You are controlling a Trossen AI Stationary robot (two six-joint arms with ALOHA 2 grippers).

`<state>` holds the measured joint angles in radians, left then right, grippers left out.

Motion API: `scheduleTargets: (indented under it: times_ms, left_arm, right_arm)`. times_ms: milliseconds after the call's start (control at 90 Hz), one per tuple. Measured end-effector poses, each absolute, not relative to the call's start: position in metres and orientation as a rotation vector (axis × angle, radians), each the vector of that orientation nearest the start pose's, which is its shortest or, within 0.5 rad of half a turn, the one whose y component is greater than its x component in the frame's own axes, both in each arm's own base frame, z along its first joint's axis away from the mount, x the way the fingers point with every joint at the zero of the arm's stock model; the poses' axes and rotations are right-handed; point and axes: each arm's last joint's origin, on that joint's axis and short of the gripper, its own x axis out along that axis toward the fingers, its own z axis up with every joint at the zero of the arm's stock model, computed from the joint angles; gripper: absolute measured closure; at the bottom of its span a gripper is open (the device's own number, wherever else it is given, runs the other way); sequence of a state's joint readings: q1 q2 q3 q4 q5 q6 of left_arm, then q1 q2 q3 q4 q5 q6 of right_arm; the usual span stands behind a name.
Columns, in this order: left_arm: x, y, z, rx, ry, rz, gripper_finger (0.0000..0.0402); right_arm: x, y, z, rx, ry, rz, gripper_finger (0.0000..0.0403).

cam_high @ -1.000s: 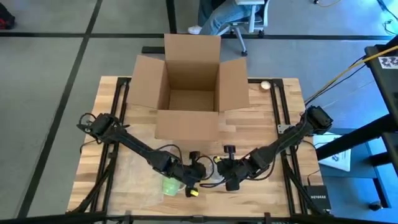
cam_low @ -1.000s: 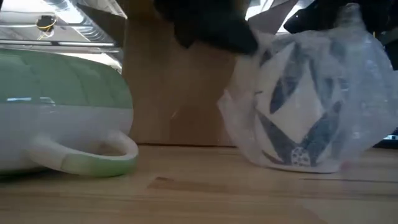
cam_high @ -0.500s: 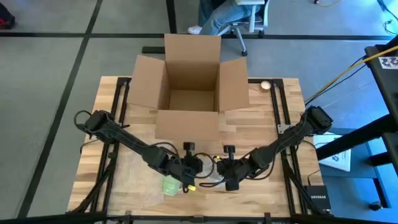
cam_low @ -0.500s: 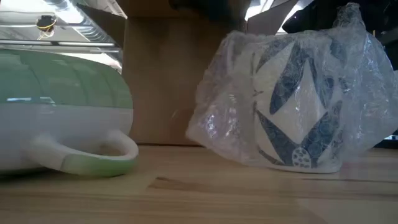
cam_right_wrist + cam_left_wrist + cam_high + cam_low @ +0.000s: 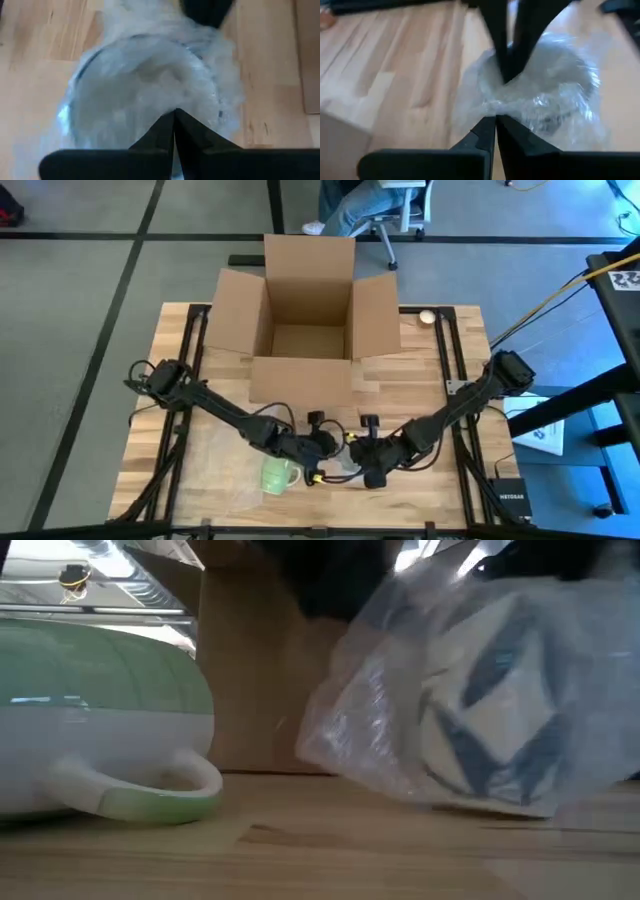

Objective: Wrap mug
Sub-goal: Wrap the blue mug with the right transparent bubble wrap

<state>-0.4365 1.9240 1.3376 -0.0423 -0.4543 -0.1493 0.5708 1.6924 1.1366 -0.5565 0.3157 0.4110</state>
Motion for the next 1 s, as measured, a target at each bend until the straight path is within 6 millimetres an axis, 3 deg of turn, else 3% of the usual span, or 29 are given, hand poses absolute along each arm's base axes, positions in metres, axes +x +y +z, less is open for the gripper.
scheduleTargets:
  times_ms: [644,767,1000]
  left_arm:
    - [0.387,-0.193,0.212,0.099,0.501,-0.077,0.0402]
    - [0.394,-0.186,0.211,0.090,0.463,-0.064,0.0402]
    - [0.408,-0.171,0.190,0.061,0.499,-0.017,0.0402]
  right_arm:
    - [0.289,0.175,0.203,-0.069,1.003,0.046,0.0402]
    - [0.291,0.174,0.203,-0.062,0.995,0.050,0.0402]
    - [0.294,0.176,0.200,-0.053,0.986,0.055,0.0402]
